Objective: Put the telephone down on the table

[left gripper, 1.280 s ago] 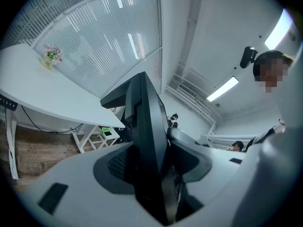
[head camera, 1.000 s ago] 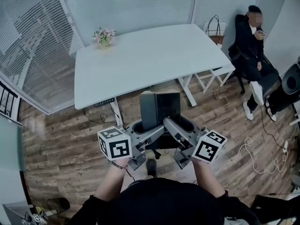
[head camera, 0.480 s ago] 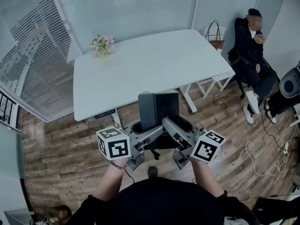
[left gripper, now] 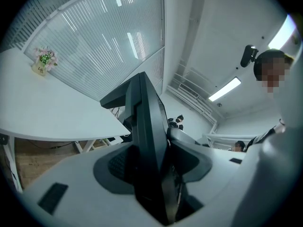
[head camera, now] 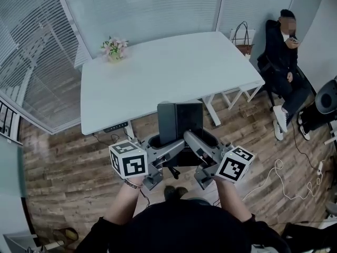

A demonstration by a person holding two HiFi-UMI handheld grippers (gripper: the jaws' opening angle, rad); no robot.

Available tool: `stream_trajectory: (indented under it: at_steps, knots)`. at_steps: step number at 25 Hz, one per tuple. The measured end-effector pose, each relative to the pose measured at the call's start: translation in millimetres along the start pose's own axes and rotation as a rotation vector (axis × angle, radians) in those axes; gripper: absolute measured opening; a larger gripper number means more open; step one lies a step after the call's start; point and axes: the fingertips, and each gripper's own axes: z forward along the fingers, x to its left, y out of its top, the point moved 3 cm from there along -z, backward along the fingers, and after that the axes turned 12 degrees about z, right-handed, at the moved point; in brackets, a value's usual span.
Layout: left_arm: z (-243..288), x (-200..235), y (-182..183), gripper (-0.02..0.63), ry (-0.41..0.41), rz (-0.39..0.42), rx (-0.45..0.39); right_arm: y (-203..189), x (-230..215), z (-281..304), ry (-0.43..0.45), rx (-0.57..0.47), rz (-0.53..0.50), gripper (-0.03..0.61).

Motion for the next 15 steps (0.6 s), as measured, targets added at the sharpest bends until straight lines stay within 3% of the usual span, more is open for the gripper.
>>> stream_trajectory:
  at_steps: [15]
  knots:
    - [-8.7, 7.9, -0.9, 0.249, 0.024, -0.016, -0.005, -6.8, -2.0, 10.5, -0.003, 0.022, 0.021, 0.212]
